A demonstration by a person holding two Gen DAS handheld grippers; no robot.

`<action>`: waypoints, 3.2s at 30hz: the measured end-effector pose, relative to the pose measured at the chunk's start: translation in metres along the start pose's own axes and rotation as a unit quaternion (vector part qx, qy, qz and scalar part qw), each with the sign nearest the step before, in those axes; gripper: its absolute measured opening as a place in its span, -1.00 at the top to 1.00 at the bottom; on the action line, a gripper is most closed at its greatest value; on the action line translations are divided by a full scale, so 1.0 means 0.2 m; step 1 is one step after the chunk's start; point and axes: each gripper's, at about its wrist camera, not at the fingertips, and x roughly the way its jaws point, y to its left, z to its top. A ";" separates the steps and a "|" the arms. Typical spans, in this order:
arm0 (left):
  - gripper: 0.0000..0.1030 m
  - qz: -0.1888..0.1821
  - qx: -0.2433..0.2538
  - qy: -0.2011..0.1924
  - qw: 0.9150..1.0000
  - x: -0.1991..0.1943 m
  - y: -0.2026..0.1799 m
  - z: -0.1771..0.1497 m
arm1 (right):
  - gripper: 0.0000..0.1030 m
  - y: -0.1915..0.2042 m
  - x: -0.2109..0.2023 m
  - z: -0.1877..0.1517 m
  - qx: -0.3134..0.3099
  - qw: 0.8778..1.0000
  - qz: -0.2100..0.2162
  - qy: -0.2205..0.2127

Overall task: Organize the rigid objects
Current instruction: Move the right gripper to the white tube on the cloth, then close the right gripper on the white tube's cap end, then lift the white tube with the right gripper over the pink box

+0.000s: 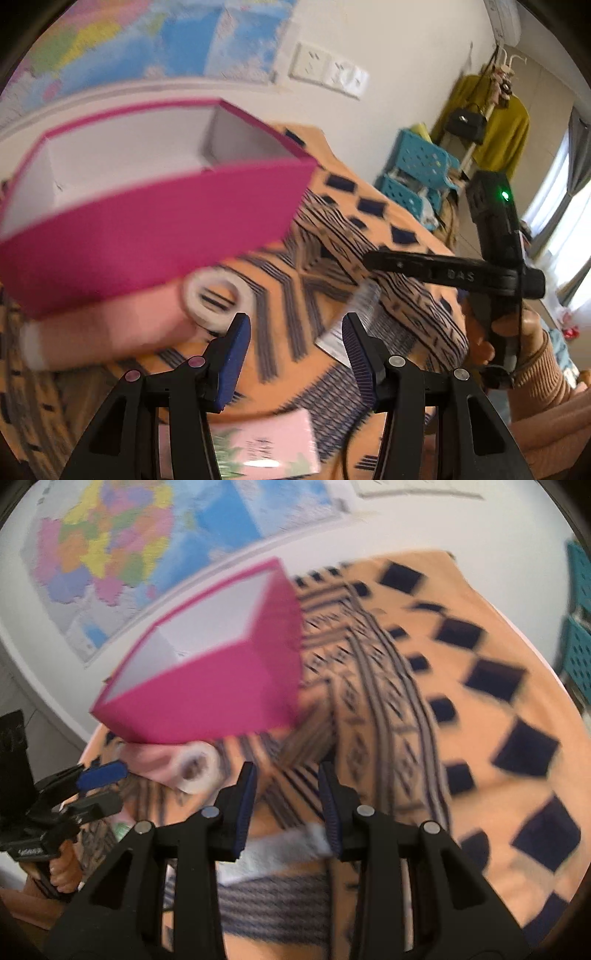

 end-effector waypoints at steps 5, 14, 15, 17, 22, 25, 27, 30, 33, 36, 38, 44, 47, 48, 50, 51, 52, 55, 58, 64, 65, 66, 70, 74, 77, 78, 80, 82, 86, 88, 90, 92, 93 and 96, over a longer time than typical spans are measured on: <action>-0.02 -0.018 0.015 0.042 0.999 0.12 -0.08 -0.06 | 0.29 -0.07 0.03 -0.08 0.012 1.000 -0.009 0.021; -0.02 -0.030 0.010 0.075 0.997 0.19 -0.11 -0.11 | 0.29 -0.04 0.05 -0.13 0.014 1.000 0.005 0.028; -0.02 -0.029 0.008 0.076 0.997 0.19 -0.11 -0.11 | 0.29 -0.04 0.05 -0.13 0.015 0.999 0.005 0.027; -0.02 -0.027 0.003 0.078 0.997 0.20 -0.10 -0.11 | 0.29 -0.05 0.04 -0.14 0.023 0.999 0.004 0.025; -0.02 -0.033 -0.003 0.082 0.996 0.22 -0.09 -0.11 | 0.29 -0.07 -0.02 -0.17 0.036 0.999 0.006 0.017; -0.02 -0.035 -0.005 0.088 0.995 0.26 -0.10 -0.10 | 0.29 -0.07 -0.04 -0.19 0.035 0.999 0.006 0.016; -0.02 -0.033 -0.004 0.087 0.996 0.27 -0.11 -0.09 | 0.29 -0.06 -0.04 -0.20 0.034 0.999 0.009 0.017; -0.02 -0.035 -0.006 0.088 0.995 0.28 -0.11 -0.09 | 0.29 -0.04 -0.04 -0.21 0.026 0.999 0.012 0.014; -0.02 -0.034 -0.008 0.088 0.996 0.27 -0.10 -0.09 | 0.29 0.00 -0.03 -0.22 0.016 1.000 0.013 0.015; -0.02 -0.030 -0.013 0.087 0.996 0.26 -0.09 -0.10 | 0.29 0.03 0.00 -0.21 0.014 1.000 0.021 0.018; -0.02 -0.030 -0.017 0.086 0.996 0.25 -0.08 -0.10 | 0.28 0.04 0.00 -0.21 0.016 0.999 0.023 0.015; -0.04 -0.027 -0.025 0.085 0.996 0.26 -0.06 -0.08 | 0.28 0.02 0.01 -0.22 0.025 0.999 0.034 0.017; -0.09 -0.026 -0.024 0.084 0.996 0.27 -0.06 -0.07 | 0.25 0.03 0.01 -0.22 0.022 0.999 0.035 0.016; -0.09 -0.026 -0.025 0.084 0.996 0.27 -0.06 -0.07 | 0.25 0.03 0.01 -0.22 0.022 0.999 0.034 0.016; -0.09 -0.023 -0.025 0.083 0.996 0.27 -0.06 -0.07 | 0.25 0.03 0.02 -0.21 0.021 0.999 0.034 0.016; -0.09 -0.022 -0.026 0.083 0.996 0.27 -0.06 -0.07 | 0.25 0.04 0.02 -0.21 0.020 0.999 0.032 0.016; -0.11 -0.021 -0.028 0.082 0.996 0.27 -0.05 -0.07 | 0.25 0.04 0.02 -0.21 0.019 0.999 0.031 0.016; -0.13 -0.026 -0.034 0.079 0.996 0.26 -0.05 -0.06 | 0.25 0.05 0.02 -0.21 0.013 0.999 0.030 0.016; -0.12 -0.049 -0.026 0.068 0.996 0.22 -0.09 -0.04 | 0.27 0.07 0.01 -0.20 0.015 0.998 0.053 0.015; -0.12 -0.021 -0.010 0.063 0.998 0.21 -0.12 -0.04 | 0.32 0.16 0.05 -0.19 -0.014 0.999 0.048 0.015; -0.12 -0.013 -0.014 0.060 0.998 0.20 -0.10 -0.04 | 0.32 0.15 0.05 -0.19 -0.011 0.999 0.051 0.015; -0.12 -0.007 -0.017 0.057 0.998 0.18 -0.07 -0.05 | 0.32 0.14 0.05 -0.19 -0.008 0.998 0.052 0.015; -0.12 0.007 -0.044 0.057 0.997 0.15 0.02 -0.08 | 0.32 0.11 0.05 -0.19 -0.001 0.999 0.048 0.020; -0.12 0.010 -0.060 0.069 0.996 0.17 0.07 -0.11 | 0.32 0.12 0.07 -0.21 -0.008 0.998 0.052 0.024; -0.13 0.003 -0.058 0.074 0.996 0.20 0.06 -0.11 | 0.33 0.14 0.09 -0.22 -0.011 0.998 0.058 0.026; -0.14 0.002 -0.057 0.074 0.996 0.20 0.05 -0.11 | 0.33 0.14 0.09 -0.22 -0.012 0.998 0.058 0.026; -0.18 0.003 -0.053 0.073 0.996 0.21 0.03 -0.10 | 0.33 0.14 0.09 -0.22 -0.010 0.998 0.062 0.025; -0.25 -0.001 -0.056 0.073 0.996 0.22 0.03 -0.10 | 0.33 0.12 0.10 -0.22 -0.003 0.997 0.068 0.025; -0.29 -0.007 -0.064 0.071 0.995 0.22 0.03 -0.09 | 0.33 0.11 0.10 -0.22 0.007 0.997 0.072 0.024; -0.29 -0.007 -0.067 0.069 0.995 0.21 0.03 -0.09 | 0.33 0.12 0.09 -0.22 0.006 0.997 0.070 0.023; -0.29 -0.008 -0.069 0.064 0.996 0.20 0.03 -0.08 | 0.33 0.12 0.09 -0.21 0.007 0.997 0.071 0.022; -0.29 -0.007 -0.070 0.056 0.996 0.18 0.04 -0.07 | 0.33 0.13 0.08 -0.20 0.005 0.997 0.073 0.020; -0.29 -0.006 -0.069 0.052 0.996 0.16 0.04 -0.06 | 0.33 0.13 0.07 -0.19 0.005 0.997 0.074 0.019; -0.29 -0.005 -0.066 0.038 0.997 0.12 0.04 -0.03 | 0.33 0.15 0.05 -0.17 -0.001 0.997 0.077 0.010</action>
